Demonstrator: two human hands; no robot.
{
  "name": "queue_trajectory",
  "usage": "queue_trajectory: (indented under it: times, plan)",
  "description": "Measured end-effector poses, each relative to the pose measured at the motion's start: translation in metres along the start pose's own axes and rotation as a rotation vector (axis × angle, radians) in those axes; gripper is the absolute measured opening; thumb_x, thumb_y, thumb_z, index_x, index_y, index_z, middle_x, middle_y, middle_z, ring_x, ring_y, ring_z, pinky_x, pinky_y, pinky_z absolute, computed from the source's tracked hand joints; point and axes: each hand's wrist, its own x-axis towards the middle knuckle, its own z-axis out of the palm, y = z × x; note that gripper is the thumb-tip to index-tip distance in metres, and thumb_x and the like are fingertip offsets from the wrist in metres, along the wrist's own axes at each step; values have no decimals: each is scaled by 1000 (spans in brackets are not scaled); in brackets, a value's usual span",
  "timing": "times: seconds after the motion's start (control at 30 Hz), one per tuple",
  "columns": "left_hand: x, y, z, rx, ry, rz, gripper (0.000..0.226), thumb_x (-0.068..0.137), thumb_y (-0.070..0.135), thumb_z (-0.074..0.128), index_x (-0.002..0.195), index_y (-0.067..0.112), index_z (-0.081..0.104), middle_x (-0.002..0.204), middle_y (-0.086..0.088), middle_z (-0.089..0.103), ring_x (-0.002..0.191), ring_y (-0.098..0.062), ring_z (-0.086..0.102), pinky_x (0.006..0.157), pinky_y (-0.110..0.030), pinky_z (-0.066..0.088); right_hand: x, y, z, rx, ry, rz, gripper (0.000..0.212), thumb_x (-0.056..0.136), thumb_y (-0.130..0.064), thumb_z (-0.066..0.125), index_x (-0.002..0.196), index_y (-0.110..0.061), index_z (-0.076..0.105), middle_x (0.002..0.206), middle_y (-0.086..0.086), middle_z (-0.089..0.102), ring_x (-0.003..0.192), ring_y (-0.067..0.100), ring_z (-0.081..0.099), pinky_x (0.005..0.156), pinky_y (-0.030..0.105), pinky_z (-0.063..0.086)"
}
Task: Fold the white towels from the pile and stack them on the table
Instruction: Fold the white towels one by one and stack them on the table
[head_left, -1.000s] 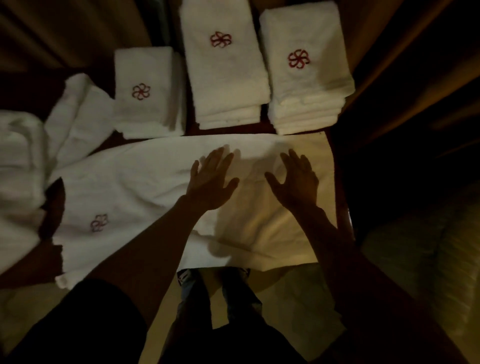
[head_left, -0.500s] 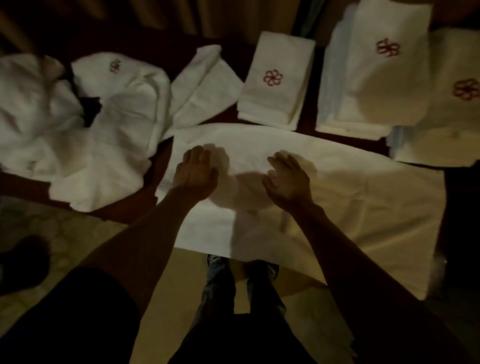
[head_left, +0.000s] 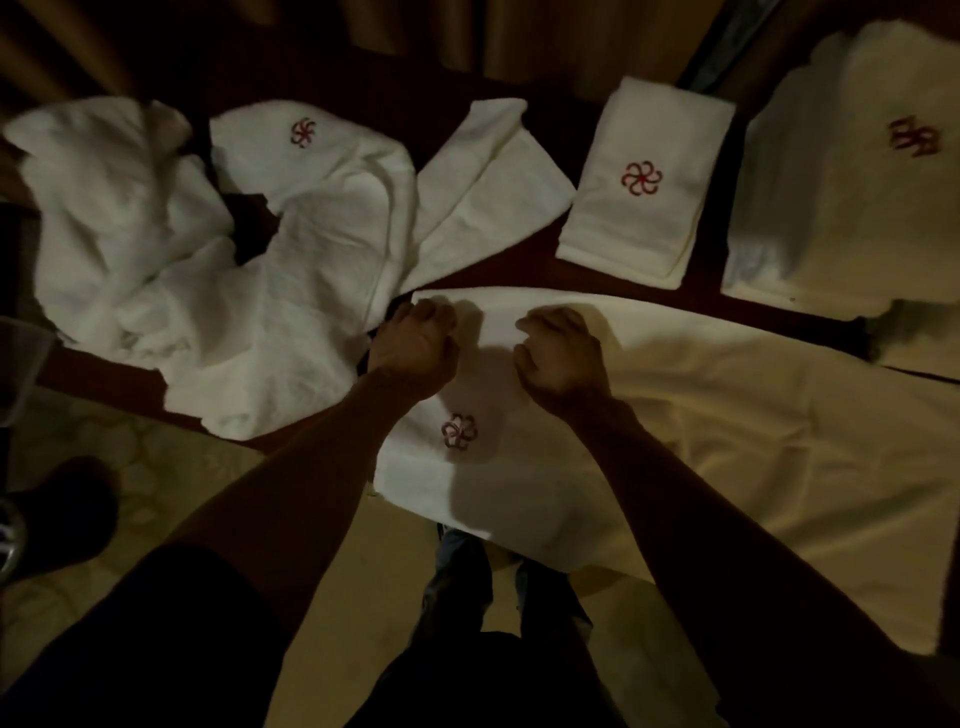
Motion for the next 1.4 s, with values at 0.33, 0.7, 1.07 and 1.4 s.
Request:
queue_trajectory:
  times: [0.33,0.7,1.07,1.4]
  plan:
    - [28,-17,-8,-20,11,160,59,90,29,45,147,13,40,151,-9,40,136,-31,40,97,-48,45,38,-9,24,-17,105,-33,51,86,-28,44,127,-4,64,135,17,60,131,36,50,112,46,36]
    - [45,-18,-3,104,-15,50,75,93,46,45,158,22,16,167,-2,3,150,-27,11,115,-49,25,57,-19,21,-87,-12,103,93,81,-77,54,154,-22,32,165,3,20,153,29,11,112,68,21]
    - [37,-16,-7,12,-16,50,80,94,70,35,157,25,15,166,-5,14,151,-28,16,119,-49,18,35,-27,16,-32,39,141,89,87,-70,55,155,-18,30,164,7,23,153,32,12,116,62,27]
    - [-23,-7,-3,73,-5,97,73,93,66,39,147,17,30,149,-13,41,131,-35,42,105,-56,38,-36,-14,12,-20,52,253,87,85,-68,51,156,-24,26,164,2,24,151,29,20,116,56,31]
